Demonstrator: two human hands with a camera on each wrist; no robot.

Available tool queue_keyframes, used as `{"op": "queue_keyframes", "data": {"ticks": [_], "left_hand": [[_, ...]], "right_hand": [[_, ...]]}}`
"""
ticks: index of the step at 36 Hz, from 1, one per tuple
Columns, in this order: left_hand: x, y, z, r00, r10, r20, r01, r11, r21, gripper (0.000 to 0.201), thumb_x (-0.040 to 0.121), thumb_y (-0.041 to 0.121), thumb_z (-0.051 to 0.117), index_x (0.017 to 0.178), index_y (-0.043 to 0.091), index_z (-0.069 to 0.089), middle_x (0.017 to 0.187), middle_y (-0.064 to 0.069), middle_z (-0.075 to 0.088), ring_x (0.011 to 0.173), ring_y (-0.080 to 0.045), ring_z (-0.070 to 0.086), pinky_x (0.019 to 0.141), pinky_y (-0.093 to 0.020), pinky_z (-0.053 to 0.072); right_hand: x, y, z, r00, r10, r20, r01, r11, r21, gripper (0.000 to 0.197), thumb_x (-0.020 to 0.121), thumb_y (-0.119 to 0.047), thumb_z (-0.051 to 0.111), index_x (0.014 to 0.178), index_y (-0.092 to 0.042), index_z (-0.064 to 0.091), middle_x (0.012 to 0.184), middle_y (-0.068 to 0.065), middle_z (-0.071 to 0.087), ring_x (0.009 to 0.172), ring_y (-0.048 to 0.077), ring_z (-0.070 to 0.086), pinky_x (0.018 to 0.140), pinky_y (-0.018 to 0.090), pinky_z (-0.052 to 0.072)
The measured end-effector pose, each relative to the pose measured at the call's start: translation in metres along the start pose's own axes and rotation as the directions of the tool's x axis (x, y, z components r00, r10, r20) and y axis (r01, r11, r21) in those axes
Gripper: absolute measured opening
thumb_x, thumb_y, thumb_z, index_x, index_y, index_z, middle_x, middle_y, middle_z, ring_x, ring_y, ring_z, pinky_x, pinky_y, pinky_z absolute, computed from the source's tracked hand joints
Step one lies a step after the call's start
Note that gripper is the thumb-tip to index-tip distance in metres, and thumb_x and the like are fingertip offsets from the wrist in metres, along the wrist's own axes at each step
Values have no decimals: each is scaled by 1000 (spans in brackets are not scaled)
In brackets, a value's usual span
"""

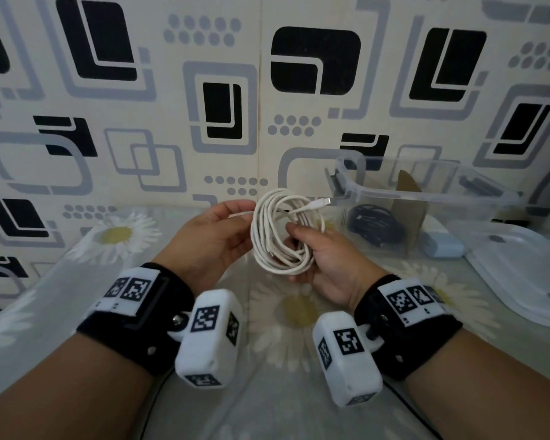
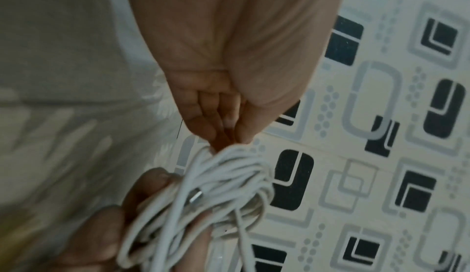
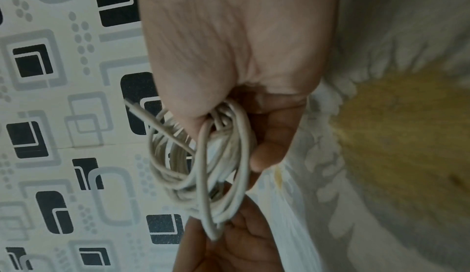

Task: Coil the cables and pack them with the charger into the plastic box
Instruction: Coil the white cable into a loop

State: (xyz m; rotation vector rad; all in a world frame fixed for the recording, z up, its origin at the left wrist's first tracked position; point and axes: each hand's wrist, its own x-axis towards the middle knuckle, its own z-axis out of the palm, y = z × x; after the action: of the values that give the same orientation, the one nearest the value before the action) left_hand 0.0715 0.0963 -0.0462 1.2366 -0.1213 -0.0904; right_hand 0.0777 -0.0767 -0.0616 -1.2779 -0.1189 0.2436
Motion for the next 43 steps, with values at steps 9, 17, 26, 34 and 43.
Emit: {"op": "queue_keyframes", "data": {"ticks": [9,17,26,34,43], "left_hand": [[-1,-1,3,1000,17,-4,-17,1000,-11,26,85,23,66,107,15,57,98,0,70,94,-17,65,80,-31,54],[-7,-6,6,984,-168,62,142,943,300,35,68,38,72,92,14,63,82,-1,74,57,-6,61,51,-17,46],[-4,-5,3,1000,16,0,-15,941,338,10,85,10,70,92,16,65,76,-1,70,64,-6,65,58,-19,49],[-5,-7,1,994,111,8,-104,908,405,19,90,9,64,102,22,69,78,1,69,71,-6,64,68,-24,49],[-5,-5,0,996,94,4,-91,945,315,25,96,12,55,101,29,72,94,3,69,88,-11,59,78,-28,44]], "right_hand": [[5,-1,-2,989,-95,-110,101,993,53,22,98,-20,52,78,-11,56,63,4,53,55,19,55,43,26,47],[6,-4,-3,951,-198,-239,219,974,64,14,98,-20,51,85,-17,54,64,0,47,48,11,53,43,22,46],[7,-2,-2,958,-186,-218,194,981,16,9,98,-21,53,91,-16,55,68,2,49,52,12,55,43,24,46],[2,-5,-1,991,-67,-116,74,995,60,14,96,-15,52,84,-10,54,66,5,50,56,18,56,49,29,50],[1,-1,2,999,9,-36,-10,1000,-24,19,98,-20,51,104,-3,59,82,14,63,68,24,67,44,25,49]]}}
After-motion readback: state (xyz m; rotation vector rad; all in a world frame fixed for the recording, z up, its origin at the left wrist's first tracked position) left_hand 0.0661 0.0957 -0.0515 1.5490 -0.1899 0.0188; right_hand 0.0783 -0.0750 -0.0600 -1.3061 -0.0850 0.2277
